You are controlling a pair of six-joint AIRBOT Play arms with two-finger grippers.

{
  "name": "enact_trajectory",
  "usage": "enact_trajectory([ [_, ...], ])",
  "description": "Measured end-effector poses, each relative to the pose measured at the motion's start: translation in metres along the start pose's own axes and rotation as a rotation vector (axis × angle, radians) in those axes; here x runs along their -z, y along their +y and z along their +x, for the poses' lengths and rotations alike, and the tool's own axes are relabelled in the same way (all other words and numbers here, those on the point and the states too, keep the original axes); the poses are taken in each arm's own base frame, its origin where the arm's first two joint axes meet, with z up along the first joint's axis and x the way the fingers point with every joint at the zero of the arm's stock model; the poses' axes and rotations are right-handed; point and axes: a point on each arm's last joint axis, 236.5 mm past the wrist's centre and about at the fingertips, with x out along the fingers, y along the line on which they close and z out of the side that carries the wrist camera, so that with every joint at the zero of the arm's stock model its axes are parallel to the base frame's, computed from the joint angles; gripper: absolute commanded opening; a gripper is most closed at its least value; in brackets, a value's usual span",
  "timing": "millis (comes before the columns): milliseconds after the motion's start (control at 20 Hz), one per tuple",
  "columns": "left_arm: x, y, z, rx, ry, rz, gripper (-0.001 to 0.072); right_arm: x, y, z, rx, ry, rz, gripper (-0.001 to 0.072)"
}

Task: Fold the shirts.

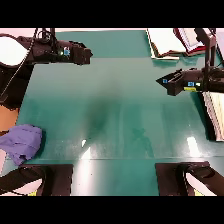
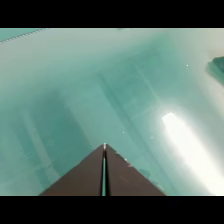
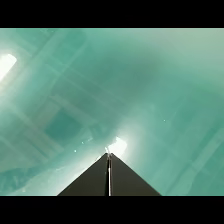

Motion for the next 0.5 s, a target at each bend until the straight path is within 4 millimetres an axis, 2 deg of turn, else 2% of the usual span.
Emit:
enact_trajectory([
  [500, -0.0008, 0.0000, 0.0000, 0.000, -0.003, 0.000, 0.0020, -0.0044, -0.0003, 0.0000, 0.002, -0.019, 0.005, 0.0022],
])
